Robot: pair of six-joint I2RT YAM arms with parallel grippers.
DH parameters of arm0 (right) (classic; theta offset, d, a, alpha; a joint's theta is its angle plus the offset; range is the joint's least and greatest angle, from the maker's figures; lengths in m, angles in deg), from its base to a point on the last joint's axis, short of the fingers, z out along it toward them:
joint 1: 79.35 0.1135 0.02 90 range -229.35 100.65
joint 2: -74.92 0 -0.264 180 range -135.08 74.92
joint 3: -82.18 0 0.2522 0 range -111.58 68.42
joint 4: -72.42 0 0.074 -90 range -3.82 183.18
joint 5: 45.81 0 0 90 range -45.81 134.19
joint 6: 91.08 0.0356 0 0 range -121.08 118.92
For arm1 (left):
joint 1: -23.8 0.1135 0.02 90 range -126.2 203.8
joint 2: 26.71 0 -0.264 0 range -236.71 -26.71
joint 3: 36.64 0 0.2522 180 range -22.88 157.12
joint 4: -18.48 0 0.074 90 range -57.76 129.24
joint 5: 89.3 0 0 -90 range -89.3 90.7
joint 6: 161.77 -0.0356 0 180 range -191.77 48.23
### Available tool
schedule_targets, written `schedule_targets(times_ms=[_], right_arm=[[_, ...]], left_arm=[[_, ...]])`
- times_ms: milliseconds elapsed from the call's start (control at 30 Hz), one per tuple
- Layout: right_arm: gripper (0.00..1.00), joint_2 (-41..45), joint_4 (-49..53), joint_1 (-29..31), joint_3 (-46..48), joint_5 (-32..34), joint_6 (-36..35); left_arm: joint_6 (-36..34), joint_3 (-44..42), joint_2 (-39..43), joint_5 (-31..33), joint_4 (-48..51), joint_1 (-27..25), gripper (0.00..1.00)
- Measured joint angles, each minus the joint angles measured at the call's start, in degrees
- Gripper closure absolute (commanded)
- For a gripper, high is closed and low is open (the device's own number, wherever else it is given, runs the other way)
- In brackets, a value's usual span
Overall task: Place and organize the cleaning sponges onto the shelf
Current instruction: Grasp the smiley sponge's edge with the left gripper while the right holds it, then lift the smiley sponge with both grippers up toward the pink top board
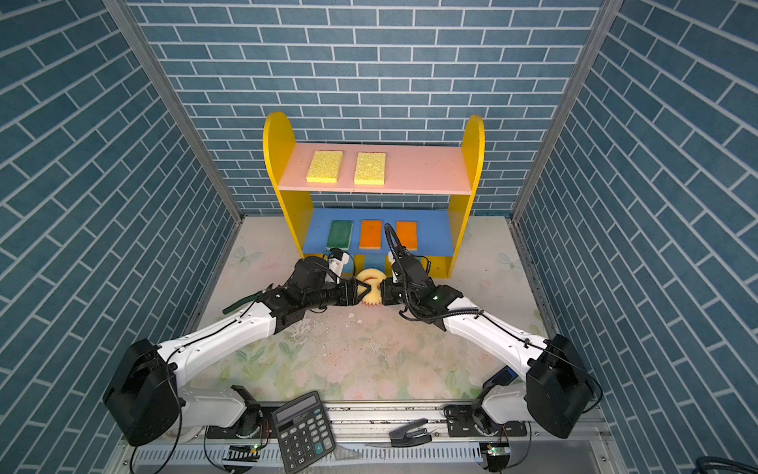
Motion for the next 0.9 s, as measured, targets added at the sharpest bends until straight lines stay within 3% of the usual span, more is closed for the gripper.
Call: schedule_targets(times_ms=[233, 400, 733, 900], right_arm=[[0.86, 0.39, -1.33, -0.63, 0.00, -0.85, 2.12], [0.73, 1.57, -1.88, -0.66, 0.00, -1.75, 2.93], [0.23, 6.99, -2.82, -3.32, 0.00, -4.20, 2.71], [0.17, 12.17, -3.58, -7.37, 0.00, -9.57, 2.21]], left_arm=[[3.10, -0.42, 0.33, 0.02, -2.89, 0.72, 0.69], [3.67, -0.83, 2.08, 0.17, -3.04, 0.81, 0.90], [4.11, -0.81, 4.59, -2.82, -5.68, 2.16, 0.93], [4.15, -0.59, 6.43, -5.62, -5.92, 3.87, 0.93]])
